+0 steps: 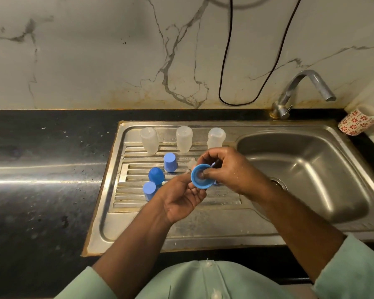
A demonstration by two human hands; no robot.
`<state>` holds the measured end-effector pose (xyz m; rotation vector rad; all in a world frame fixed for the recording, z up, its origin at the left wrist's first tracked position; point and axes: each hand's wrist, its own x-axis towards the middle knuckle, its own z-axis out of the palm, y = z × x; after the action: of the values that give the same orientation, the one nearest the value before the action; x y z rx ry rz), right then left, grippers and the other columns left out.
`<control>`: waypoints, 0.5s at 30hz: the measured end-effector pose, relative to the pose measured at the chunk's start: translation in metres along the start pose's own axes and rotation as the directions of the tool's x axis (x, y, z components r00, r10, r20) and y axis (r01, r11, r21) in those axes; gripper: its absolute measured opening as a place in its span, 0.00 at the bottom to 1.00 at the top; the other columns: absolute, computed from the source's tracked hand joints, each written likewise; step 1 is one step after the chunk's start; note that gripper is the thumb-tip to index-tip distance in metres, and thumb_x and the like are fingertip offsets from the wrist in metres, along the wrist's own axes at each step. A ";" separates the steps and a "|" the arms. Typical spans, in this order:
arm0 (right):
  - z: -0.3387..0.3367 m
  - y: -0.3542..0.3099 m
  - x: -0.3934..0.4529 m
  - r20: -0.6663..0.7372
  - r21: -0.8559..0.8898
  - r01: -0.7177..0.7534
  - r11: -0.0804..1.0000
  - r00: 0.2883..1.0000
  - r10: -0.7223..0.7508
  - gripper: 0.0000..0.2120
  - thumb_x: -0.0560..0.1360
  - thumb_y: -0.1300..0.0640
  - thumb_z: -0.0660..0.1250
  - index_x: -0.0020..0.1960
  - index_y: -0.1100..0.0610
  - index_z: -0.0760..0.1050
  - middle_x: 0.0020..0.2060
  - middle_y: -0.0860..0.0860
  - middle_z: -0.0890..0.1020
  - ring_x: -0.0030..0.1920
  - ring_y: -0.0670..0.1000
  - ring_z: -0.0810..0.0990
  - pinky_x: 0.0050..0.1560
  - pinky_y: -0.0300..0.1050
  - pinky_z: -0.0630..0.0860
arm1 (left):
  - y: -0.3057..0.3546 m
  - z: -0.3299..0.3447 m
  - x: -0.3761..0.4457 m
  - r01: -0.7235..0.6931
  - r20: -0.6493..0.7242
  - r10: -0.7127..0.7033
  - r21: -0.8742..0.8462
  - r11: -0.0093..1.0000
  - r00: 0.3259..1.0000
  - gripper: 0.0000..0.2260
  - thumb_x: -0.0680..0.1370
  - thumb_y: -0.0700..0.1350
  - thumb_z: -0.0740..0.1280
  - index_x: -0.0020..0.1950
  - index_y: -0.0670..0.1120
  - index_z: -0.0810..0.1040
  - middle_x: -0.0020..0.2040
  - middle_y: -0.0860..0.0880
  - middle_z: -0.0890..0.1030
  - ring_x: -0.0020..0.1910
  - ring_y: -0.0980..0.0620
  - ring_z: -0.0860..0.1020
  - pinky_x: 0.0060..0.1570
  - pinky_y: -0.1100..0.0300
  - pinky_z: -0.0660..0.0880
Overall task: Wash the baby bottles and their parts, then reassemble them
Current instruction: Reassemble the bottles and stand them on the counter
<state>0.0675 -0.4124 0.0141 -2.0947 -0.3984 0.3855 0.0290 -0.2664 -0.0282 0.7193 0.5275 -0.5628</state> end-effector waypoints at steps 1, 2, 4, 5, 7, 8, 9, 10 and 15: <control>-0.003 0.001 -0.001 0.026 -0.002 -0.018 1.000 1.000 0.018 0.10 0.69 0.55 0.76 0.49 0.49 0.79 0.41 0.43 0.81 0.40 0.40 0.80 0.35 0.29 0.74 | 0.002 0.001 0.000 -0.005 0.007 0.005 0.005 1.000 1.000 0.09 0.72 0.41 0.70 0.36 0.41 0.87 0.37 0.44 0.83 0.31 0.54 0.81 0.33 0.64 0.80; -0.005 0.001 -0.002 0.036 -0.014 -0.025 1.000 0.999 0.025 0.12 0.68 0.55 0.77 0.48 0.46 0.78 0.41 0.43 0.81 0.41 0.40 0.80 0.34 0.29 0.75 | 0.004 0.001 0.000 -0.016 0.017 0.016 0.009 1.000 1.000 0.07 0.71 0.41 0.70 0.36 0.41 0.87 0.38 0.43 0.84 0.32 0.53 0.82 0.33 0.64 0.81; -0.005 0.002 -0.003 0.018 -0.081 -0.007 0.997 1.000 0.009 0.14 0.68 0.57 0.77 0.46 0.45 0.76 0.40 0.43 0.80 0.39 0.42 0.79 0.33 0.27 0.73 | 0.004 0.003 0.002 -0.044 0.014 0.043 0.032 0.999 0.999 0.09 0.74 0.41 0.69 0.38 0.41 0.88 0.40 0.42 0.85 0.34 0.52 0.84 0.33 0.62 0.81; -0.003 0.003 -0.002 -0.005 -0.133 0.006 0.991 1.000 -0.006 0.14 0.68 0.59 0.77 0.45 0.46 0.75 0.38 0.42 0.79 0.37 0.42 0.79 0.32 0.26 0.72 | 0.003 0.004 0.005 -0.063 -0.010 0.064 0.044 0.997 0.998 0.11 0.77 0.40 0.68 0.39 0.40 0.87 0.41 0.42 0.85 0.35 0.51 0.84 0.32 0.62 0.80; 0.000 0.003 -0.001 -0.065 -0.242 0.028 0.970 0.997 -0.045 0.14 0.69 0.61 0.76 0.42 0.48 0.73 0.36 0.41 0.77 0.36 0.41 0.77 0.31 0.25 0.69 | 0.002 0.006 0.012 -0.091 -0.065 0.094 0.049 0.995 0.993 0.10 0.81 0.42 0.66 0.46 0.38 0.85 0.40 0.42 0.84 0.33 0.52 0.82 0.30 0.62 0.79; 0.001 0.004 -0.001 -0.088 -0.276 0.039 0.961 0.994 -0.065 0.14 0.69 0.62 0.75 0.40 0.48 0.71 0.35 0.41 0.76 0.35 0.41 0.76 0.32 0.26 0.68 | 0.001 0.008 0.015 -0.093 -0.085 0.097 0.050 0.994 0.992 0.10 0.82 0.44 0.66 0.50 0.38 0.83 0.39 0.43 0.83 0.32 0.53 0.81 0.29 0.63 0.78; 0.001 0.005 -0.001 -0.101 -0.283 0.042 0.958 0.992 -0.073 0.14 0.70 0.62 0.74 0.39 0.48 0.71 0.35 0.42 0.76 0.35 0.41 0.76 0.34 0.27 0.68 | 0.001 0.008 0.018 -0.089 -0.102 0.093 0.050 0.995 0.990 0.10 0.82 0.45 0.66 0.52 0.38 0.81 0.38 0.43 0.83 0.32 0.54 0.79 0.29 0.64 0.77; 0.002 0.008 -0.001 -0.107 -0.258 0.035 0.965 0.992 -0.064 0.13 0.70 0.62 0.74 0.39 0.49 0.71 0.35 0.44 0.76 0.36 0.42 0.77 0.35 0.28 0.70 | 0.000 0.009 0.021 -0.076 -0.111 0.081 0.045 0.996 0.990 0.10 0.82 0.45 0.66 0.53 0.39 0.80 0.38 0.44 0.83 0.31 0.54 0.79 0.28 0.64 0.77; -0.003 0.016 0.003 -0.142 -0.131 0.028 0.991 0.989 -0.046 0.07 0.69 0.56 0.76 0.41 0.53 0.78 0.35 0.46 0.80 0.35 0.42 0.79 0.32 0.30 0.74 | -0.011 0.014 0.029 -0.058 -0.122 0.057 -0.008 0.998 0.991 0.10 0.80 0.40 0.68 0.42 0.41 0.86 0.38 0.44 0.84 0.35 0.52 0.81 0.35 0.65 0.76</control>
<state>0.0735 -0.4214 0.0013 -2.2209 -0.3844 0.1888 0.0467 -0.2918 -0.0417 0.7583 0.6209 -0.4635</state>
